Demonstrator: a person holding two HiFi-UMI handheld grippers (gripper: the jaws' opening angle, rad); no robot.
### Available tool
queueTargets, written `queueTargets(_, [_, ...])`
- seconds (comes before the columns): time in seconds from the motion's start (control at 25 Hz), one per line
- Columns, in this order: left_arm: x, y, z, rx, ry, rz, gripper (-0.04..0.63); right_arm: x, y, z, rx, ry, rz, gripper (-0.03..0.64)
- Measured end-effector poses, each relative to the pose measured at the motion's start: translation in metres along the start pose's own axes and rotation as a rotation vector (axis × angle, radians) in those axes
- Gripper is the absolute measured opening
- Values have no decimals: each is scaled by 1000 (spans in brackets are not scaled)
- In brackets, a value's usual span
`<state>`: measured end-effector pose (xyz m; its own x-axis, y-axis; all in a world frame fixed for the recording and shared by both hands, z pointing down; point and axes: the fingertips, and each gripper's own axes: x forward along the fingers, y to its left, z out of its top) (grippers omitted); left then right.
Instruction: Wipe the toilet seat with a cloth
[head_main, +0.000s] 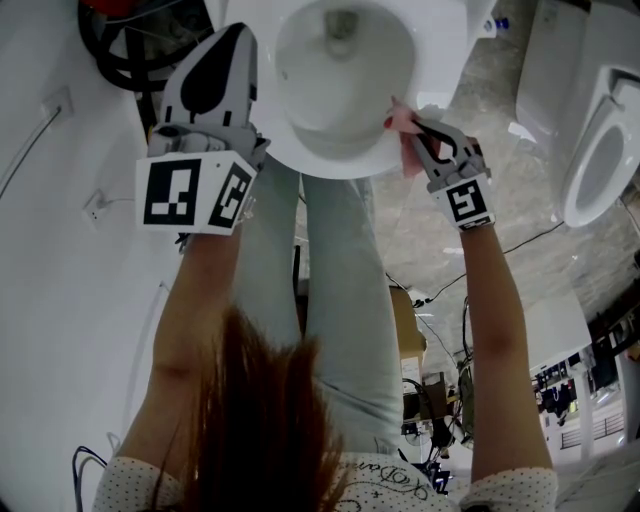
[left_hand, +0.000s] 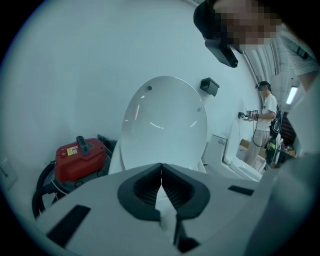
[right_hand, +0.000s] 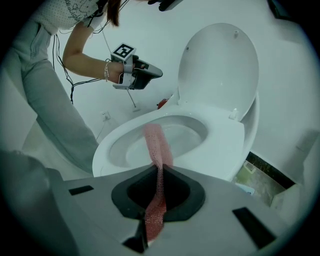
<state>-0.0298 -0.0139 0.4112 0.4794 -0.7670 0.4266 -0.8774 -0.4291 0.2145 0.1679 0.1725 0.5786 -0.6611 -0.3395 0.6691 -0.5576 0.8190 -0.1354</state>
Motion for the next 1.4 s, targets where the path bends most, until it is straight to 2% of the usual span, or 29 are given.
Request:
queueTargets(0.64, [-5, 11, -3, 5, 2, 21, -8, 5, 34, -3, 76, 11, -92, 25])
queueTargets(1.0, [-17, 20, -8, 7, 8, 42, -8, 7, 39, -3, 177, 27, -205, 25])
queueTargets(1.4, [-30, 27, -18, 2, 28, 54, -8, 18, 70, -2, 203, 49, -192, 25])
